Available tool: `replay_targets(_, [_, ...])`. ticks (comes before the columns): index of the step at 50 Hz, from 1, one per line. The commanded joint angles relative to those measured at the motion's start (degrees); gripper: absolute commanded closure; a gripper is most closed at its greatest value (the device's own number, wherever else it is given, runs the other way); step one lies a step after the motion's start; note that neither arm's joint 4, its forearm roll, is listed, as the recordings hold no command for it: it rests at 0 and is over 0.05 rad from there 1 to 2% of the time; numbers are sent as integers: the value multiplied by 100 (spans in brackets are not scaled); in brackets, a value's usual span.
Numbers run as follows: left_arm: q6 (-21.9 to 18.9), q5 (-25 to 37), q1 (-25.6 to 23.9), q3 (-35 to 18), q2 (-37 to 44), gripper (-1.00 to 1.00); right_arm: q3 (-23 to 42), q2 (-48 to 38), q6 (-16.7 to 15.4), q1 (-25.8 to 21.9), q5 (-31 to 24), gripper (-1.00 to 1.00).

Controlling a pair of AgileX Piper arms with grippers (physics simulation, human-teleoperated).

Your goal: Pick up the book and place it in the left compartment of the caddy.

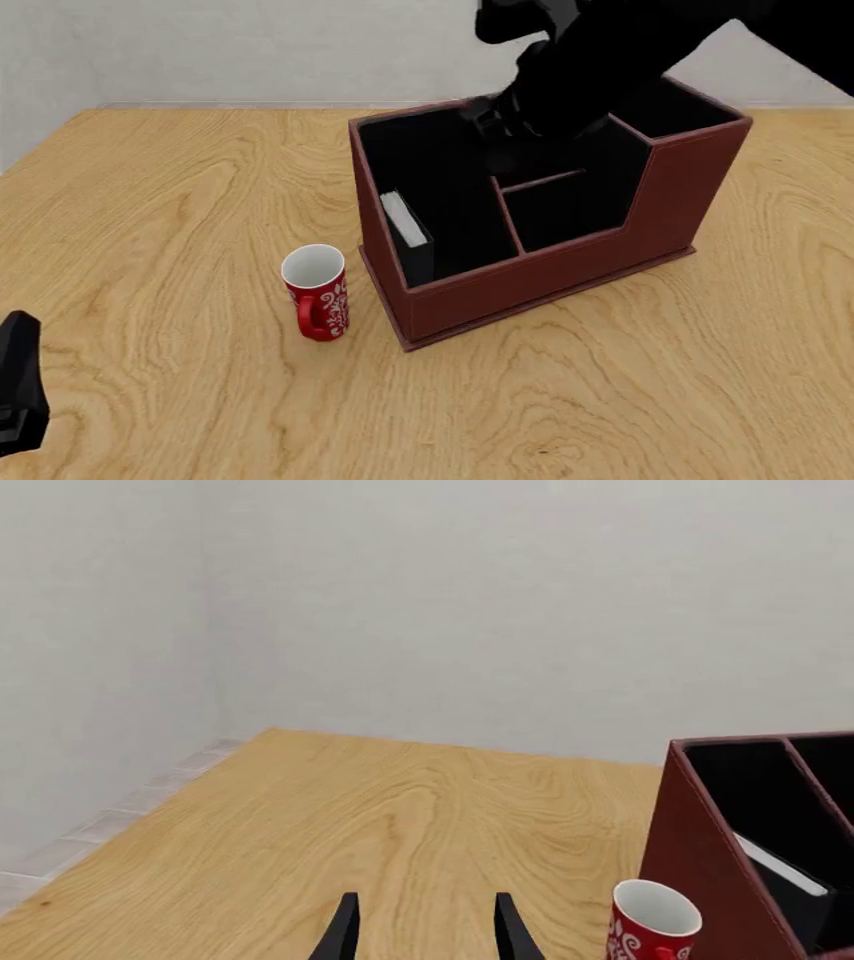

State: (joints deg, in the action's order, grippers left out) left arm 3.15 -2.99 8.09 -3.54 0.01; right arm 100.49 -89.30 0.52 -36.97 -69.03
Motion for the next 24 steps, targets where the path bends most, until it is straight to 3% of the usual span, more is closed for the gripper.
replay_targets(1, [-50,69,-194,-50,0,-100,-3,627,-737,39,-87,-100])
replay_targets(7, [-84,95,-299,-56,0,-100,110,934,-730,170,-87,-100])
replay_targets(10, [-88,90,-352,-41,0,-100,131,1116,-514,90,-87,-100])
replay_targets(13, [-98,84,-407,-17,0,-100,37,1277,-661,235,-87,-100])
replay_targets(24, [-181,30,-528,127,0,-100,-153,1817,-529,332,-87,-100])
